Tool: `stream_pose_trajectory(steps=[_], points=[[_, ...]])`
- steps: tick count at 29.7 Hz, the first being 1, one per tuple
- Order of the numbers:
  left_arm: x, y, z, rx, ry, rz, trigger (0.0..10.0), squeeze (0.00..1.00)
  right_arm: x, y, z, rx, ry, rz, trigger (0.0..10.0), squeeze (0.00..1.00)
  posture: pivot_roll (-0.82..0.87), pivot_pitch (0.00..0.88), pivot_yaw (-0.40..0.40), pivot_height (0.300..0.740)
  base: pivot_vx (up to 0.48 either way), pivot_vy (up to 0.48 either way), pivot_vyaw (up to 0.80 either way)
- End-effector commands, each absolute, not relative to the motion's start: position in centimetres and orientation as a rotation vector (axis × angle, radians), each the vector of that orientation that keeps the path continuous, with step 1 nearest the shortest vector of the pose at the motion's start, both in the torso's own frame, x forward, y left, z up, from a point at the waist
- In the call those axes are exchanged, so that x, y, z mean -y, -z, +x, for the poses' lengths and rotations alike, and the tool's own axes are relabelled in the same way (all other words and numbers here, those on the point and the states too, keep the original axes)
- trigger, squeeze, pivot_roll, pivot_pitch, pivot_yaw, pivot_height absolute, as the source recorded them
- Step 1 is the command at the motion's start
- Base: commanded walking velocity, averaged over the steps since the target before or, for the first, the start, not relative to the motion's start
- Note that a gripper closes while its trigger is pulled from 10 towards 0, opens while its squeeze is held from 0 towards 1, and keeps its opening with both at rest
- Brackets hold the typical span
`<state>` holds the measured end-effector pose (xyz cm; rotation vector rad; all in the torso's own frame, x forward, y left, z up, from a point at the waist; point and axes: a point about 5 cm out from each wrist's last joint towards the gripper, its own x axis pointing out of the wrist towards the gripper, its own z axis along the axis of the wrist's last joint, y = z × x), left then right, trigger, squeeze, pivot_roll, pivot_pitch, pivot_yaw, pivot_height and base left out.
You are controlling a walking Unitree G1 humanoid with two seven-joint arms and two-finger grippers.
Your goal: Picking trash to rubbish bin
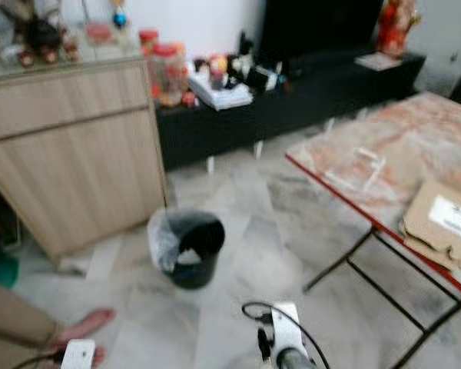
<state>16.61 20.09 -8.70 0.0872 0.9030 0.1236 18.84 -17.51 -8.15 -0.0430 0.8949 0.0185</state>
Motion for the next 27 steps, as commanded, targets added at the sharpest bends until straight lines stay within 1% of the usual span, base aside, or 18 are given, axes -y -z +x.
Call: stream_pose_trajectory(steps=[1,12,27], points=[[-20.71,8.72,16.37,-0.913,-0.132,0.097,10.0,0.00,17.11,7.74,19.67,-0.867,-0.018,-0.021,10.0,0.00,-0.03,0.018,-0.058,0.740,0.277,0.000,0.00],[-20.85,8.70,16.33,-0.913,-0.121,0.108,10.0,0.00,16.24,7.74,19.75,-0.861,-0.040,0.008,10.0,0.00,-0.02,0.018,-0.044,0.740,0.273,0.000,0.00],[-20.78,8.70,16.36,-0.912,-0.125,0.103,10.0,0.00,16.25,7.72,19.79,-0.859,-0.047,0.012,10.0,0.00,-0.02,0.035,-0.046,0.740,0.274,0.000,0.00]])
